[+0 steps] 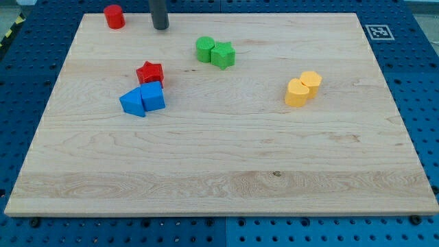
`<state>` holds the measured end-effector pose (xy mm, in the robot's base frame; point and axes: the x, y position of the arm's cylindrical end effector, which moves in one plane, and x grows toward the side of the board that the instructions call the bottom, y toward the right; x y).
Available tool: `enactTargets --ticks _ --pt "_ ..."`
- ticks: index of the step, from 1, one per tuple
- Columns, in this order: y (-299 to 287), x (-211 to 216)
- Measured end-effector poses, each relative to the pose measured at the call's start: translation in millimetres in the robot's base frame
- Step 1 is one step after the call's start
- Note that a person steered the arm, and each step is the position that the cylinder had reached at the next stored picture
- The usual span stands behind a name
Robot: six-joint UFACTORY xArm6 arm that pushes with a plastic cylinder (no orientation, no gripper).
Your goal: Separate the yellow blocks
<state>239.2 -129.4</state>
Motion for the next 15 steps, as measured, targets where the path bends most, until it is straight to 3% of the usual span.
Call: enactTargets --ticks 3,6,8,13,15 --pt "23.2 115.8" --pt "196.0 206.4" --pt "289.0 209.9" --pt "278.3 182.8" --pt "268.9 194.4"
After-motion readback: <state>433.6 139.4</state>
